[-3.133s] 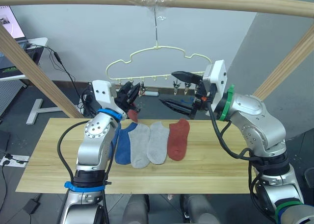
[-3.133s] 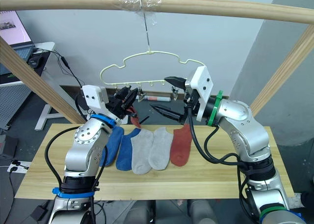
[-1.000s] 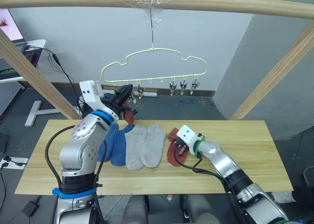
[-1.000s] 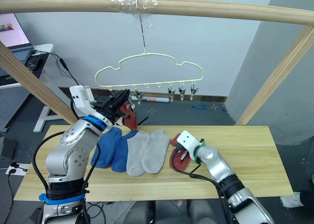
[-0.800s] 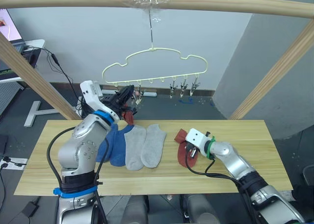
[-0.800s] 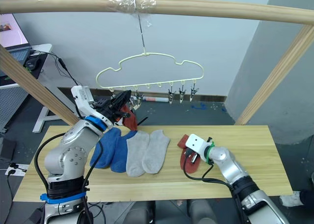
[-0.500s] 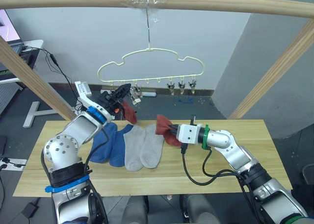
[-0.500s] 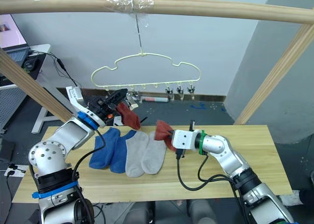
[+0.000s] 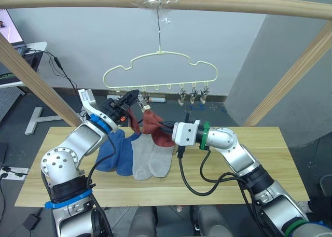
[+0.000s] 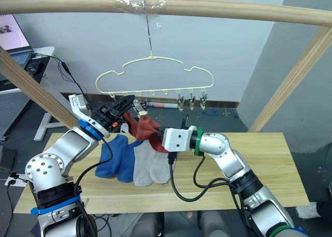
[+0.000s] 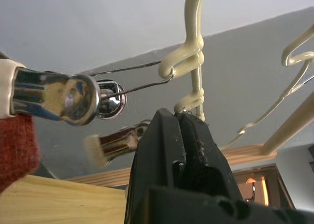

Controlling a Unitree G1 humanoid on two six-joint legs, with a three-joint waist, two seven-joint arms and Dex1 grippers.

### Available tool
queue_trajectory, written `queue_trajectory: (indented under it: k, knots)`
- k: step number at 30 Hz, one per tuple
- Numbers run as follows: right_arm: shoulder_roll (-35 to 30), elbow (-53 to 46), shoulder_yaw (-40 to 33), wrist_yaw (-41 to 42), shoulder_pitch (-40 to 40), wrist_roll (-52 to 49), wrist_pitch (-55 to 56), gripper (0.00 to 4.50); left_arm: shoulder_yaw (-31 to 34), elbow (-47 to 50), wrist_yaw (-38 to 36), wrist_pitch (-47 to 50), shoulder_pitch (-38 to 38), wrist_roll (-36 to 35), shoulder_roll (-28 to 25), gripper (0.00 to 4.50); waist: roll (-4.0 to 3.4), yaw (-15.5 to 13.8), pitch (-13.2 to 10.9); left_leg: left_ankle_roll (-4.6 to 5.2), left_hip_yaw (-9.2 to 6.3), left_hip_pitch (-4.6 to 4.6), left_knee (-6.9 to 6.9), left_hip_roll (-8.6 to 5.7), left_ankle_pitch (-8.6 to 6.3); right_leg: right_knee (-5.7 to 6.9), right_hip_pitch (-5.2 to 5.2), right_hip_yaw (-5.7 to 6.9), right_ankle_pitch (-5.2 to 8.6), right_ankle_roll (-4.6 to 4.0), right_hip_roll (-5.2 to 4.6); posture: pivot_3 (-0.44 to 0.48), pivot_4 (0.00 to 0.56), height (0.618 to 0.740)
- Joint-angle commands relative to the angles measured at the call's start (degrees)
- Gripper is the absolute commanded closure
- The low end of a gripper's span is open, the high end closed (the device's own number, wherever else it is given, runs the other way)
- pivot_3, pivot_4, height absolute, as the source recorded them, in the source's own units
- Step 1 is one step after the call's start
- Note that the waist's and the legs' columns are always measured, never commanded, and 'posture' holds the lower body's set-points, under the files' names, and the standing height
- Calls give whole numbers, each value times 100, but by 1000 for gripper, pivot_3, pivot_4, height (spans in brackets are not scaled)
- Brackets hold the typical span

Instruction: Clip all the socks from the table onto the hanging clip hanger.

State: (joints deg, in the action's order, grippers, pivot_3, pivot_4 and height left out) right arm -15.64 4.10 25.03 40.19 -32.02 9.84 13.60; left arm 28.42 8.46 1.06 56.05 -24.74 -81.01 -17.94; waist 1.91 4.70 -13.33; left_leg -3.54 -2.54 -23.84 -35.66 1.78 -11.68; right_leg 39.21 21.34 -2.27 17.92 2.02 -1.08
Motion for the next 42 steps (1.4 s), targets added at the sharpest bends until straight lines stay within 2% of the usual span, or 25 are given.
queue_trajectory:
  k: [1,16,22,25,29,33,36,39,42]
  knots:
    - [31,-66,-52,77,-55,-122,87,4493,-70,179,74,-90,44,-166,-86,4500,0,-2,0,0,-1,0,-1,0,0,0,0,0,0,0,0,-77,221,740]
    - [73,209,-162,-303,-300,226,326,4493,-430,331,101,-188,159,-443,-253,4500,0,-4,0,1,-1,-3,-8,-2,-1,2,0,0,-1,1,0,-85,216,740]
    - [131,300,-156,-373,-344,233,332,4493,-551,418,-146,-422,210,-47,-359,4500,0,-5,0,1,-1,-4,-8,-2,-1,2,1,-1,-1,1,0,-84,216,740]
    - [146,314,-169,-365,-347,199,337,4500,-531,419,-181,-556,241,-3,-348,3721,0,-9,0,1,-1,-4,-8,-2,-1,2,1,-1,-1,1,0,-79,217,740]
    - [149,300,-179,-311,-328,138,324,4500,-513,408,-178,-644,252,9,-368,2319,0,-21,0,1,-2,-6,-8,-2,-1,2,1,-1,-1,1,-1,-76,216,740]
    - [204,263,-160,-181,-286,-8,168,4500,-464,375,-174,-801,290,256,-441,1143,0,-23,0,2,-4,-6,-8,-2,-1,2,1,0,-1,1,0,-74,213,740]
    - [386,167,-173,-3,-233,-330,-252,4500,-592,491,-255,-803,447,729,-713,1143,0,-6,0,1,-3,-5,-8,-2,-1,2,2,-1,-1,1,0,-72,209,740]
    - [605,-54,-227,246,-135,-842,-1059,3645,-911,743,-563,-811,722,1450,-1171,1104,-1,-7,0,1,-7,-5,-4,1,-1,3,5,-2,-1,0,2,-64,209,740]
    - [594,-192,-227,355,-74,-937,-1438,2558,-1126,980,-824,-869,864,1996,-1571,1104,-1,-38,-1,1,-15,-10,-5,0,-1,1,5,-2,0,0,1,-54,209,740]
